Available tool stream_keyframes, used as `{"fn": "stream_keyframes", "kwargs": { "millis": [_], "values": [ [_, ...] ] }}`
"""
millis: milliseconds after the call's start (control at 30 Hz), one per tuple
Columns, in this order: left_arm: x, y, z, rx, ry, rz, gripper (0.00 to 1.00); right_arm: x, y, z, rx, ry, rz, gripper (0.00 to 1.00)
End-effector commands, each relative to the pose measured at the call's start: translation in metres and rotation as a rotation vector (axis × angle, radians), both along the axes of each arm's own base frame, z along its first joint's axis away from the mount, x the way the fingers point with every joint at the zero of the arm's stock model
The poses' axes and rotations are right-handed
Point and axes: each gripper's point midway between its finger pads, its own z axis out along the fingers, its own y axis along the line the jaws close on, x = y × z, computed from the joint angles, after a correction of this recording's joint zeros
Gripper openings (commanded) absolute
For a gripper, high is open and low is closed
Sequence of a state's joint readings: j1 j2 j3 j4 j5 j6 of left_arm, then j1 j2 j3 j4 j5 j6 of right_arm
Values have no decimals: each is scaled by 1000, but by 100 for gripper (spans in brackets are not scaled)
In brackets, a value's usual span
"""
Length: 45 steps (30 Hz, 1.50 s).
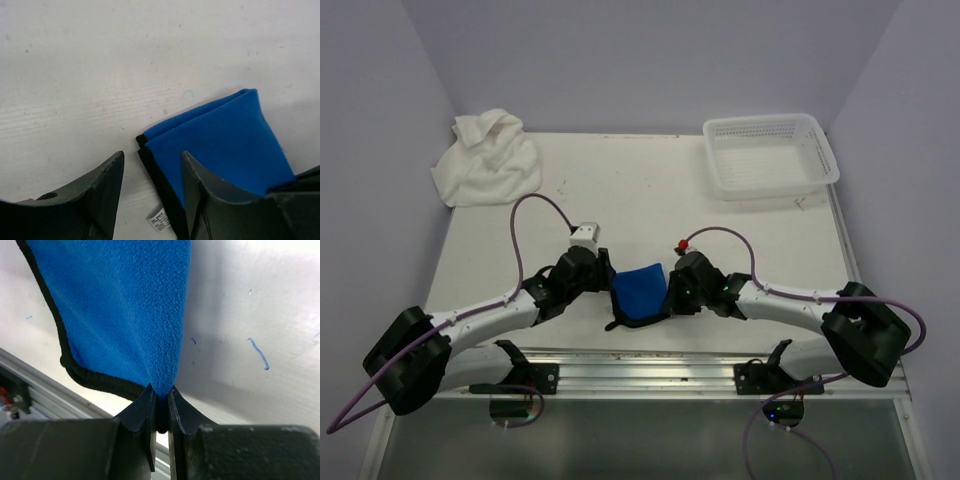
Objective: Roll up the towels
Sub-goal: Roll the towel
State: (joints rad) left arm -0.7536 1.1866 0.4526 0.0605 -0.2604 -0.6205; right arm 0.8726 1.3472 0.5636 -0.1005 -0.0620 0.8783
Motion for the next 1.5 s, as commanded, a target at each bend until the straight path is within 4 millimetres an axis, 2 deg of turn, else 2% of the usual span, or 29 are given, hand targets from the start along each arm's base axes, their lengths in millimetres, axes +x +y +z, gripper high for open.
{"fn": "stream_keyframes", "kwargs": {
  "millis": [0,133,267,333,400,433,467,500,533,600,633,700,733,800,833,867,1033,1167,1467],
  "values": [
    [11,-13,49,-91,-73,-5,53,9,-12,12,-111,-86,54,12],
    [8,-26,71,-164,-86,-50,55,15,-16,18,-179,-106,86,12],
    [5,-39,74,-215,-60,-91,55,20,-19,17,-249,-130,119,13],
    [5,-49,78,-244,-47,-115,58,21,-20,18,-276,-147,132,13],
    [7,-57,72,-249,-15,-129,62,23,-20,17,-284,-159,135,12],
    [10,-66,80,-272,-10,-146,65,24,-20,15,-285,-162,134,12],
    [11,-70,71,-260,23,-148,66,25,-21,14,-288,-167,130,12],
    [13,-73,70,-260,37,-152,70,25,-21,14,-288,-167,129,12],
    [15,-82,77,-282,43,-170,71,25,-20,12,-286,-171,129,12],
    [19,-89,66,-273,86,-172,75,26,-20,10,-288,-172,124,12],
    [25,-94,72,-291,92,-168,75,27,-20,9,-288,-173,122,12],
    [30,-99,63,-277,134,-160,77,28,-19,9,-287,-178,120,12],
    [35,-107,71,-299,136,-172,78,28,-18,9,-282,-182,118,12],
    [34,-113,56,-278,208,-178,79,30,-16,9,-272,-187,108,12],
    [39,-121,63,-296,211,-189,79,31,-16,9,-267,-192,105,11],
    [41,-124,54,-286,238,-190,79,31,-15,10,-263,-195,100,11],
    [43,-139,43,-329,304,-184,79,34,-14,8,-238,-206,68,9],
    [39,-144,28,-341,364,-179,78,34,-14,3,-233,-207,56,8],
    [45,-142,26,-294,350,-139,77,34,-12,-4,-194,-208,18,4]
  ]
}}
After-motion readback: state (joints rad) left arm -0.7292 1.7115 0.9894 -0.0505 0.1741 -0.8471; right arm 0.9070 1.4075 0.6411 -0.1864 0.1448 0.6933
